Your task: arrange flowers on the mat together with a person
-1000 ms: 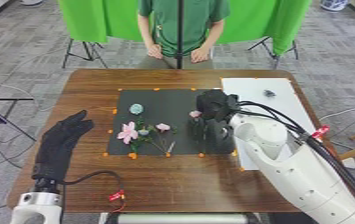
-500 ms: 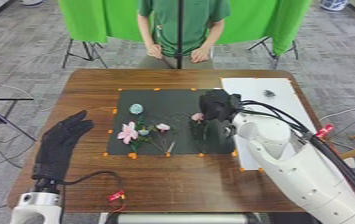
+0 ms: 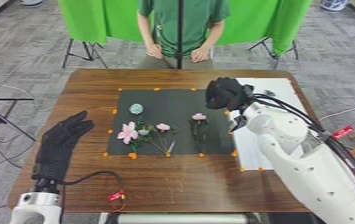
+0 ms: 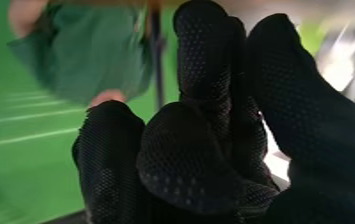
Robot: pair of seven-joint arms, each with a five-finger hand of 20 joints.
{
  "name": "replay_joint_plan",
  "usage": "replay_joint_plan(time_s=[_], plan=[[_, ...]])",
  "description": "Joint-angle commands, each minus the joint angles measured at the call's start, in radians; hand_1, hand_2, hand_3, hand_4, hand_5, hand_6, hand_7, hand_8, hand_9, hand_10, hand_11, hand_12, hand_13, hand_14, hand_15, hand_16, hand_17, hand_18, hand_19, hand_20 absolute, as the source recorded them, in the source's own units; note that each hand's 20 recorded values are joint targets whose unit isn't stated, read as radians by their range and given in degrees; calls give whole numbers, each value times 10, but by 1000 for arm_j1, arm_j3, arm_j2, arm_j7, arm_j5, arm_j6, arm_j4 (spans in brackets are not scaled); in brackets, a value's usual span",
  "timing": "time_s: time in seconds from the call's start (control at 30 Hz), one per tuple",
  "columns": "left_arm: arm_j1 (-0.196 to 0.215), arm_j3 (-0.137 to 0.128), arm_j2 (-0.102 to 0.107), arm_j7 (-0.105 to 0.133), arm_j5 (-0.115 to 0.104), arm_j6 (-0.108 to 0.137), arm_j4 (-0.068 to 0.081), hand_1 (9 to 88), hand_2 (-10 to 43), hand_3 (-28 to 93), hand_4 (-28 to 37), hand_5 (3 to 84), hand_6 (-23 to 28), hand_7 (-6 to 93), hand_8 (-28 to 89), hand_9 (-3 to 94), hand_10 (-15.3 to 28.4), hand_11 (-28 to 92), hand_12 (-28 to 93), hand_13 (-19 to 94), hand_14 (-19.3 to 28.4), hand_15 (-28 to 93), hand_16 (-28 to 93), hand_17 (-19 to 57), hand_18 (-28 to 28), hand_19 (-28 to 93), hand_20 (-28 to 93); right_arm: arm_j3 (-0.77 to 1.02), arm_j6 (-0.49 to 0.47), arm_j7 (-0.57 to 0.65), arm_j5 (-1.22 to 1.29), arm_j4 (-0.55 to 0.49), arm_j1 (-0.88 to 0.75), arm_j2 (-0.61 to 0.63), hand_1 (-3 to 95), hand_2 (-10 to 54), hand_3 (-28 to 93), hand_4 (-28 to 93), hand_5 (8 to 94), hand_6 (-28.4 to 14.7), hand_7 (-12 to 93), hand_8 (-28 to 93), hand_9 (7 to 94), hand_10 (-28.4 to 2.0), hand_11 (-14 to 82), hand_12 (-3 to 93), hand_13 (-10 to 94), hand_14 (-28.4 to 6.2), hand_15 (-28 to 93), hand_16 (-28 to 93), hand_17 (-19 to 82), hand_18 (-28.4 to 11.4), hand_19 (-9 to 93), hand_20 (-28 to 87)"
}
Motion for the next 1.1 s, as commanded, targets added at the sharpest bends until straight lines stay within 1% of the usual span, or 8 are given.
replay_joint_plan(time_s=[0.03, 0.17, 0.23, 0.3, 0.33, 0.43, 0.77, 1.1], plan=[[2, 1, 0, -14, -1, -14, 7, 219, 27, 626, -240, 476, 43, 124, -45, 466, 141, 200, 166, 338, 182, 140, 56, 12, 146, 90, 171, 391, 97, 115, 406, -254, -267, -129, 448, -95, 637, -203, 745, 9, 163, 6, 924, -97, 264, 217, 937, -4, 626, 210, 740, -86, 932, 464], [7, -3, 1, -14, 3, -17, 3, 219, 26, 630, -242, 476, 40, 128, -48, 467, 140, 201, 164, 341, 181, 139, 55, 12, 146, 90, 171, 560, 93, -65, 808, -284, -459, -250, 314, -32, 680, -158, 742, 7, 165, -99, 886, -132, 235, 199, 915, -52, 409, 276, 636, -107, 907, 219], [9, -6, -3, -13, 4, -18, 1, 218, 26, 631, -243, 476, 39, 130, -50, 467, 139, 201, 163, 342, 179, 138, 54, 13, 146, 90, 171, 656, -118, -103, 999, -284, -534, -324, 273, -9, 683, -151, 718, 1, 153, -98, 841, -143, 193, 190, 844, -84, 348, 267, 555, -129, 837, 202], [13, -10, -5, -16, 5, -21, -2, 218, 26, 631, -244, 475, 38, 131, -51, 467, 138, 200, 162, 343, 178, 136, 54, 13, 146, 89, 171, 706, -278, -99, 1162, -280, -615, -380, 238, 3, 699, -159, 653, -9, 125, -92, 729, -155, 128, 167, 662, -132, 246, 237, 387, -158, 581, 287], [14, -9, -6, -16, 7, -22, -3, 218, 27, 631, -245, 475, 37, 132, -52, 467, 137, 200, 162, 343, 177, 135, 54, 13, 146, 89, 171, 696, -247, -126, 1192, -292, -668, -395, 203, 8, 715, -162, 571, -10, 104, -88, 602, -160, 84, 141, 493, -153, 155, 219, 263, -157, 320, 313], [23, -10, -12, -18, 11, -24, -8, 218, 28, 632, -245, 472, 35, 133, -53, 466, 136, 199, 161, 342, 176, 133, 55, 13, 146, 89, 172, 648, -140, -217, 1205, -325, -787, -450, 130, 12, 752, -173, 426, -8, 64, -77, 424, -154, 43, 107, 327, -146, 81, 164, 185, -146, 94, 279], [32, -17, -24, -33, 21, -28, -15, 216, 29, 631, -246, 471, 35, 135, -55, 467, 135, 199, 161, 344, 177, 131, 58, 14, 146, 87, 173, 568, 51, -353, 1232, -369, -930, -523, 71, 13, 803, -191, 367, 4, 72, -85, 384, -139, 35, 91, 288, -119, 74, 113, 185, -120, 13, 265], [35, -22, -25, -37, 17, -23, -16, 214, 31, 631, -246, 471, 34, 135, -55, 468, 136, 198, 161, 345, 178, 131, 59, 13, 146, 88, 174, 563, 77, -362, 1238, -374, -947, -540, 60, 17, 816, -197, 361, 6, 86, -89, 390, -137, 38, 92, 304, -120, 89, 106, 196, -115, 13, 275]])
